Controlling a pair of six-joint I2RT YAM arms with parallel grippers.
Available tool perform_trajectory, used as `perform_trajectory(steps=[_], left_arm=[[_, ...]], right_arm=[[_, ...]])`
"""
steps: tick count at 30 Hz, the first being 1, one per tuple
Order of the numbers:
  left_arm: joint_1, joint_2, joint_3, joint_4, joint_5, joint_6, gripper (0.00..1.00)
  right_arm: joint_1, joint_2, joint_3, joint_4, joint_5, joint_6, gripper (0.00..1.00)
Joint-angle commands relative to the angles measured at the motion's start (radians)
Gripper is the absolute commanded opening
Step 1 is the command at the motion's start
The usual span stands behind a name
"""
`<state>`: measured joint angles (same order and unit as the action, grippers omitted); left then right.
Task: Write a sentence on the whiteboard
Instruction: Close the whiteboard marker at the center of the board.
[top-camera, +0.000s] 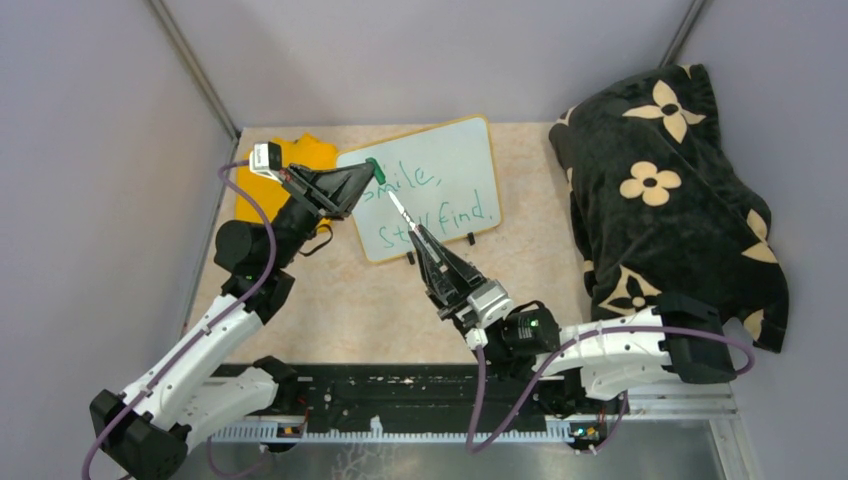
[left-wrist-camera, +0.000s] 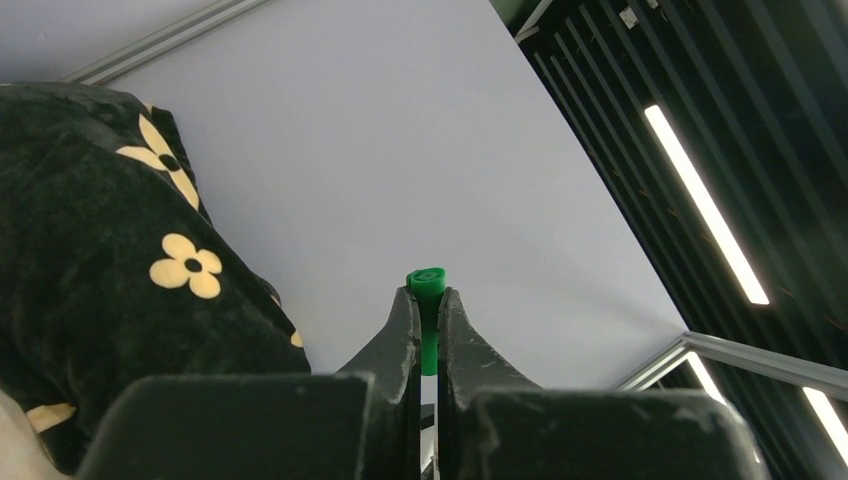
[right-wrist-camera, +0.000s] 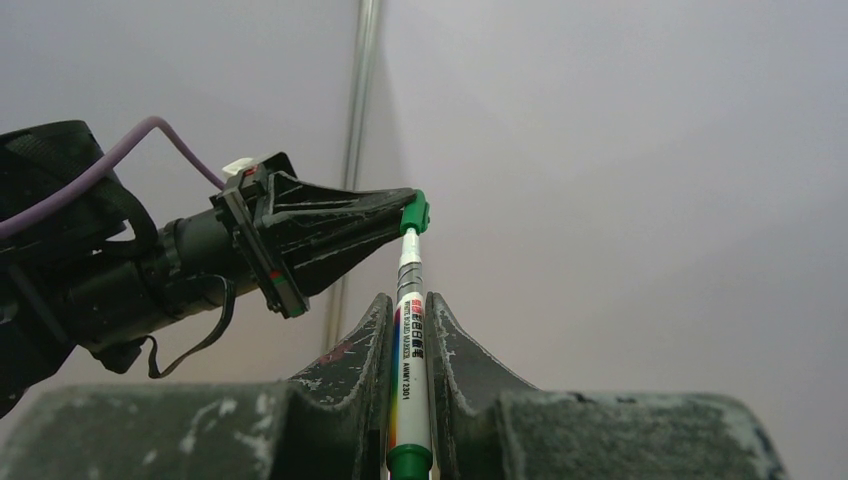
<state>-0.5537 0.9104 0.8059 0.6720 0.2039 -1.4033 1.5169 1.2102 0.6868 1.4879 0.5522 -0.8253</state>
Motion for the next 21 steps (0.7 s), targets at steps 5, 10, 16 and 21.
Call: perform_trajectory(steps=[5, 10, 16, 21], left_arm=[[0.005, -0.007, 0.002, 0.046, 0.028, -0.017, 0.0], [0.005, -0.005, -0.001, 0.047, 0.034, -0.017, 0.0], [0.005, -0.008, -0.005, 0.046, 0.041, -0.017, 0.0], [0.005, -0.011, -0.005, 0.046, 0.048, -0.016, 0.0]], right_arm=[[0.015, 0.013, 0.051, 0.014, -0.006, 0.031, 0.0], [0.014, 0.014, 0.054, 0.016, -0.005, 0.031, 0.0], [0.014, 0.02, 0.058, 0.022, -0.003, 0.029, 0.0], [0.015, 0.03, 0.062, 0.035, 0.008, 0.017, 0.0]])
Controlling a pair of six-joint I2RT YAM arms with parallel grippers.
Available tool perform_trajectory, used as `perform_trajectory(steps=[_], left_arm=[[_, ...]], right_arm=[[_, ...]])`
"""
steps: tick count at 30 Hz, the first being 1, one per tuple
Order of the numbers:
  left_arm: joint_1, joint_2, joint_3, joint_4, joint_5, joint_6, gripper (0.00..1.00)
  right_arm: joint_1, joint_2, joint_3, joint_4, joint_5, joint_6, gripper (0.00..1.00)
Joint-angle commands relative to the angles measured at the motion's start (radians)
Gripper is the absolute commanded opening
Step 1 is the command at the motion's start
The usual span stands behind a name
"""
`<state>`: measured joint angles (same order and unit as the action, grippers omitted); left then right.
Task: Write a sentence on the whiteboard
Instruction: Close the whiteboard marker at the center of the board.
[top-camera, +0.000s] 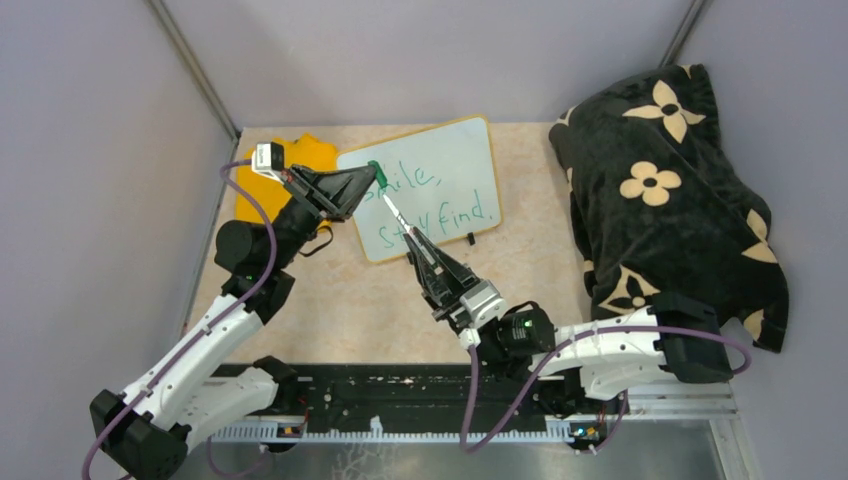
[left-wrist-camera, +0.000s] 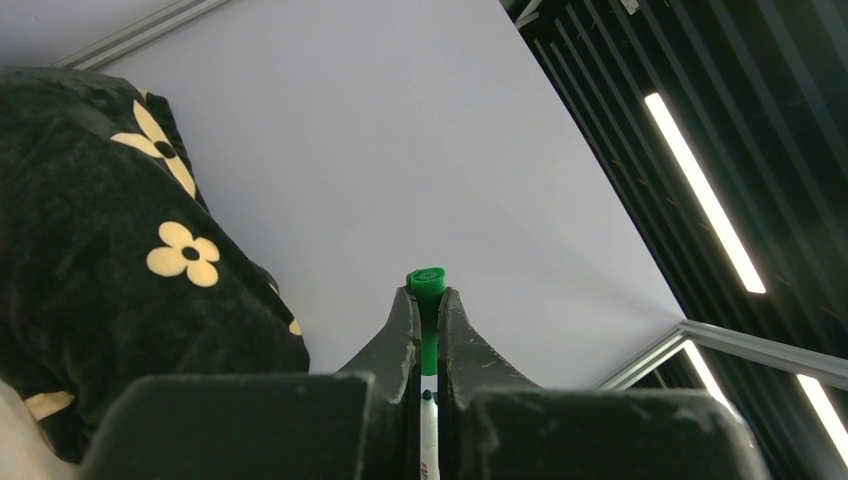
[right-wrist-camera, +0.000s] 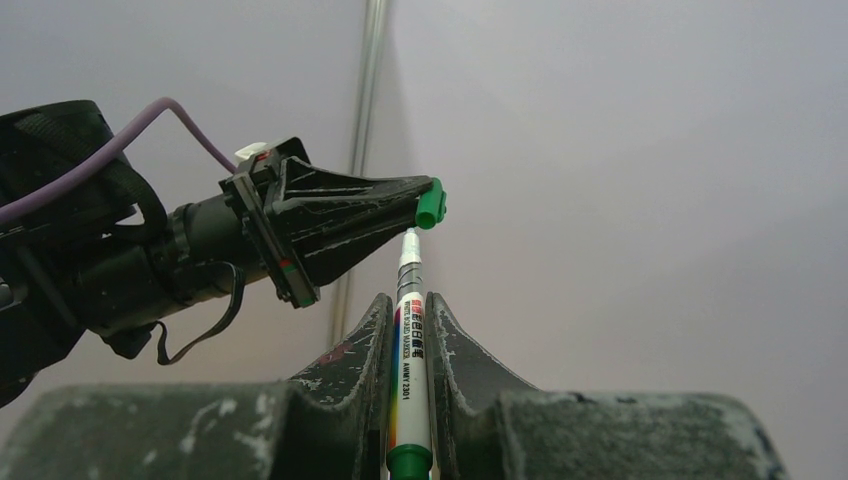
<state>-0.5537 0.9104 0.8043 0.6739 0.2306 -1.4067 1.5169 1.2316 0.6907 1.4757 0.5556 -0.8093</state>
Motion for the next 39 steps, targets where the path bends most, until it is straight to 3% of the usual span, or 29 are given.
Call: perform_trajectory(steps=[1, 39], left_arm=[[0.005, -0.01, -0.004, 0.043, 0.024, -0.012, 0.0], [0.005, -0.031, -0.011, 0.044, 0.053, -0.009, 0.0]], right_arm=[[0.014, 0.011, 0.06, 0.051, 0.008, -0.004, 0.0], [0.014, 0.041, 0.089, 0.066, 0.035, -0.037, 0.0]])
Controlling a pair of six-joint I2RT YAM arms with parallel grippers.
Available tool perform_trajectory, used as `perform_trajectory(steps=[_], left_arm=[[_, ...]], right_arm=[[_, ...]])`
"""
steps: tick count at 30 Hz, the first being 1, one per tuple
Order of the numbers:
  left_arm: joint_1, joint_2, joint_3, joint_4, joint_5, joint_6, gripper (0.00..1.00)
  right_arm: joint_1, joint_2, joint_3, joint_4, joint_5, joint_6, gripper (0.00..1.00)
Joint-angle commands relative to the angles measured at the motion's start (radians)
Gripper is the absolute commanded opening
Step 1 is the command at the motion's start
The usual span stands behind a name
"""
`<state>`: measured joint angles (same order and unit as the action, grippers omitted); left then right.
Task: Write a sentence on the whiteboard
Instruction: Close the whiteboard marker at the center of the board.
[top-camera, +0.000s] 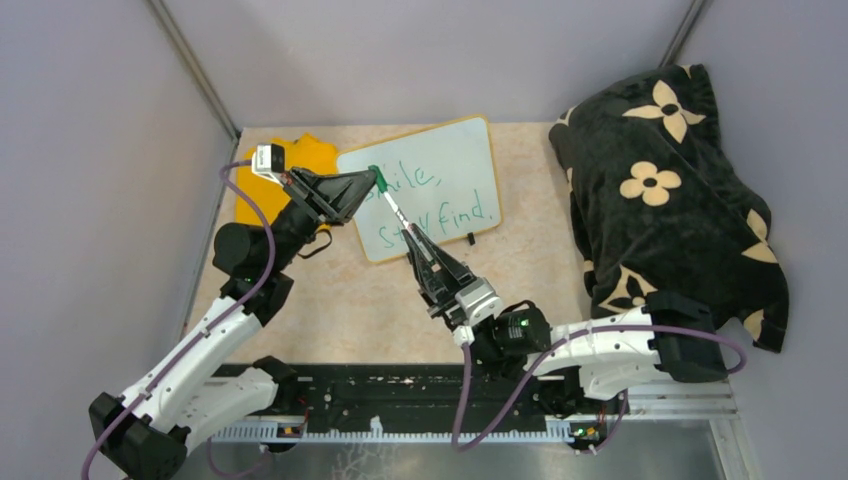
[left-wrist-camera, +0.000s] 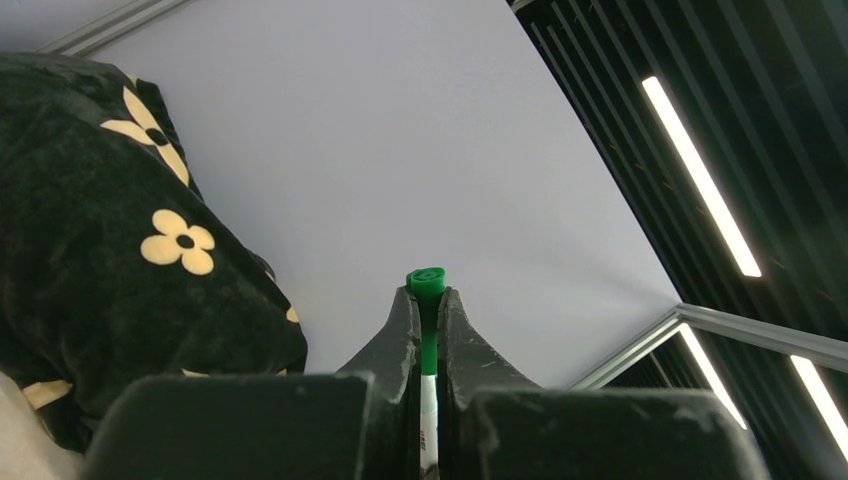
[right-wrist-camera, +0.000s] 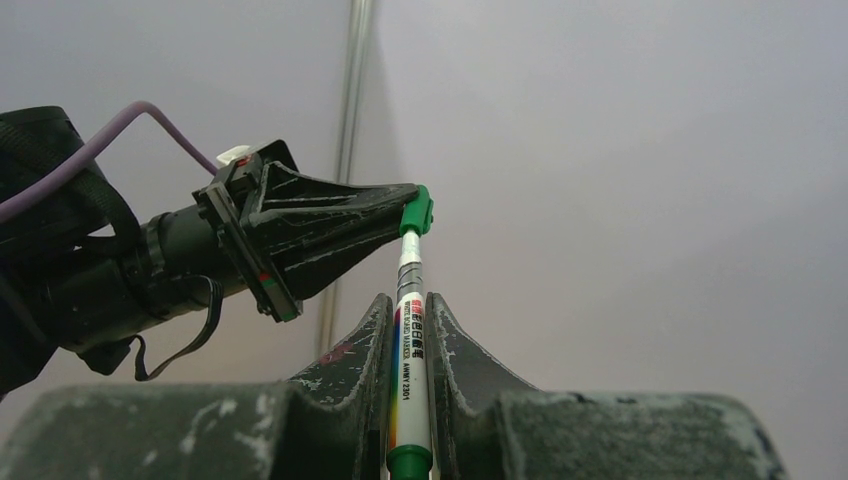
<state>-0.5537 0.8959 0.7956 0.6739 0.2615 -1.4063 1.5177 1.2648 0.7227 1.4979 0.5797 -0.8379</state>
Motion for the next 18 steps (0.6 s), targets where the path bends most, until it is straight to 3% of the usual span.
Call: perform_trajectory(steps=[1, 18], left_arm=[[0.006, -0.017, -0.001, 0.043, 0.025, -0.009, 0.0], [0.005, 0.014, 0.003, 0.084, 0.1, -0.013, 0.0]], right_arm=[[0.013, 0.009, 0.057, 0.045, 0.012, -0.01, 0.0], [0.001, 0.065, 0.11, 0.106, 0.042, -0.056, 0.0]])
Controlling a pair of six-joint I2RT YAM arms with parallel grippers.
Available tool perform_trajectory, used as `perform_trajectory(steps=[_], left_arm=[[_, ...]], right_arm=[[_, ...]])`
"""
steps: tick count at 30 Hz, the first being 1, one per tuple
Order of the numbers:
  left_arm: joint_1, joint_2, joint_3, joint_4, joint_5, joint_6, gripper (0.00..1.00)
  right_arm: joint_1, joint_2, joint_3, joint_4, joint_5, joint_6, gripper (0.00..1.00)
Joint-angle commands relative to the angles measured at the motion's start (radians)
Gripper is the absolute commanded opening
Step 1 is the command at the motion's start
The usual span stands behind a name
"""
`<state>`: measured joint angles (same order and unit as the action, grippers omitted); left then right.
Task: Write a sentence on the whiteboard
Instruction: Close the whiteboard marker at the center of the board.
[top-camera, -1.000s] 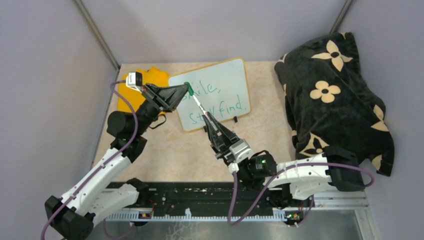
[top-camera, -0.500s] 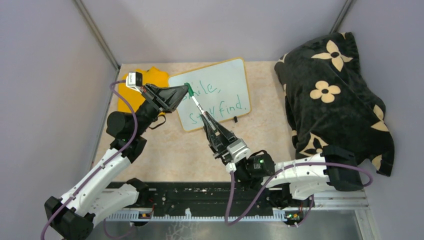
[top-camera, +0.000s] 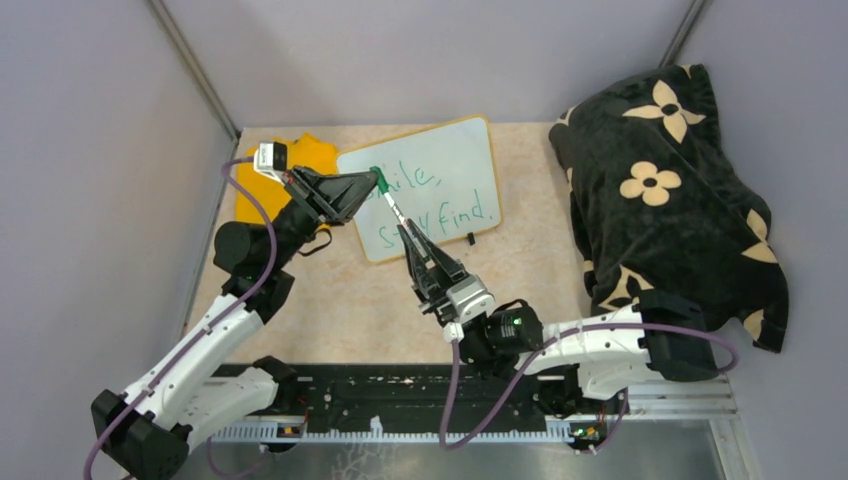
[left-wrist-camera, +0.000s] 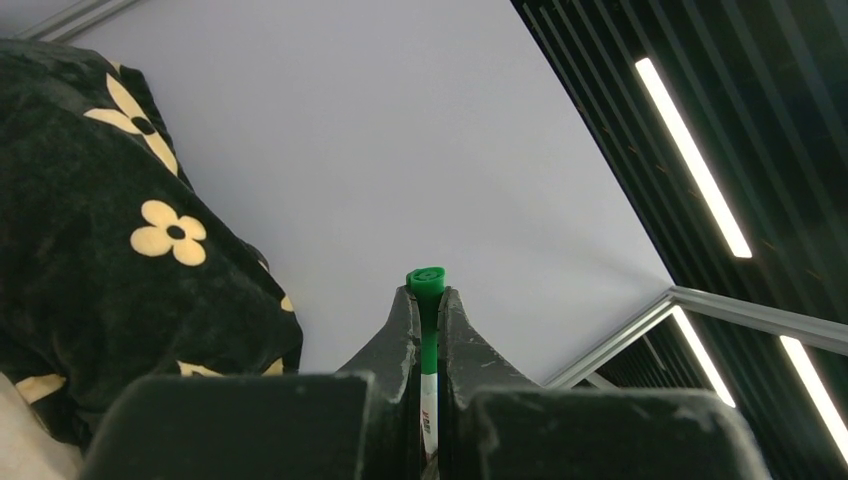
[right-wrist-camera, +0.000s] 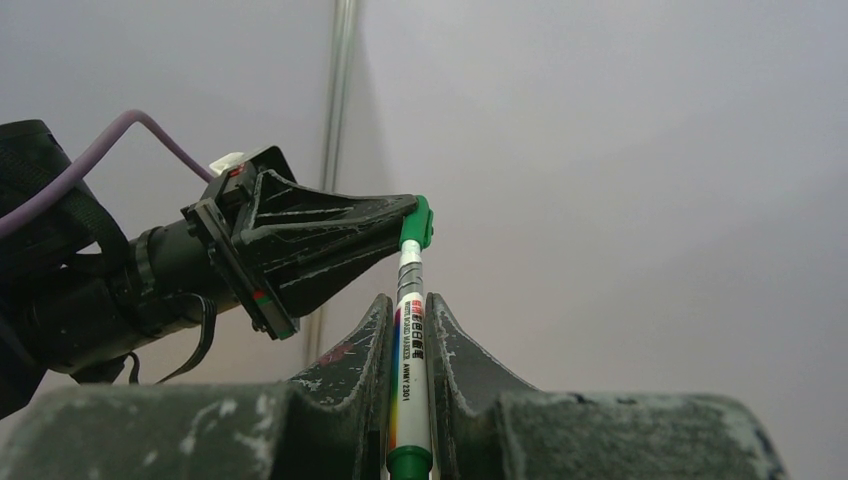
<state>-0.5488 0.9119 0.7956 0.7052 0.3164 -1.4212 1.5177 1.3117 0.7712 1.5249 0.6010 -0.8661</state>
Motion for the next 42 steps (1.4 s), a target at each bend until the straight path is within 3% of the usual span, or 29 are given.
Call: perform_trajectory(steps=[1, 27, 42], left_arm=[[-0.002, -0.003, 0.004, 0.054, 0.04, 0.01, 0.0], [-0.013, 0.015, -0.022, 0.074, 0.068, 0.014, 0.0], [-0.058, 0.052, -0.015, 0.061, 0.164, 0.077, 0.0]], right_arm=[[0.0, 0.024, 0.065, 0.086, 0.02, -0.029, 0.0], [-0.042, 0.123, 0.152, 0.186, 0.031, -0.005, 0.0], [-0.074, 0.124, 0.159, 0.172, 0.037, 0.052, 0.0]])
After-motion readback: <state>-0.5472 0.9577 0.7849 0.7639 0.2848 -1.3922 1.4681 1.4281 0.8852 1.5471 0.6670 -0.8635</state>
